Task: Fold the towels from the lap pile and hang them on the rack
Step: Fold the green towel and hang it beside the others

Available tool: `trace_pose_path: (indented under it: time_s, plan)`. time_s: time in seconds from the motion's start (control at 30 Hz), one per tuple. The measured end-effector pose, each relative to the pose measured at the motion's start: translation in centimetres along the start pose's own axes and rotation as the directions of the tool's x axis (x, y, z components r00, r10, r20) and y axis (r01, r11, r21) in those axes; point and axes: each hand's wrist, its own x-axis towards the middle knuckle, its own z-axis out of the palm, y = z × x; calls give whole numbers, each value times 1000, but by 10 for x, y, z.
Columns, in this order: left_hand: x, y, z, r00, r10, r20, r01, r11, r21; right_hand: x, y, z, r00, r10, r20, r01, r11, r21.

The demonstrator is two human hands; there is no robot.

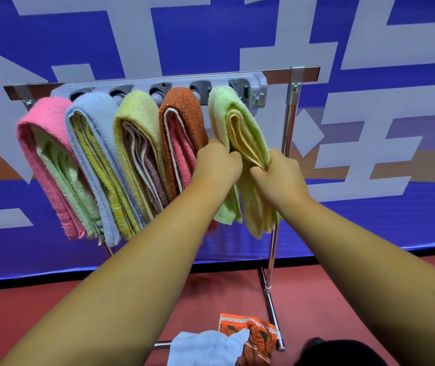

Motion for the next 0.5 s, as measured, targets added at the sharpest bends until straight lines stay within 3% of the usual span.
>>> trace_pose_path:
  time_s: [0.2,0.37,0.5]
  plan:
    - [5,-25,8,999,-43,13,42,997,62,-3,-3,12,1000,9,29,-8,999,-40]
    - [11,-36,8,977,-152,148,129,979,156,-6,-7,19,998,21,52,-19,999,-47]
    - [9,-37,4,957,-154,247,93,966,240,-8,-5,24,995,32,96,-29,999,-34]
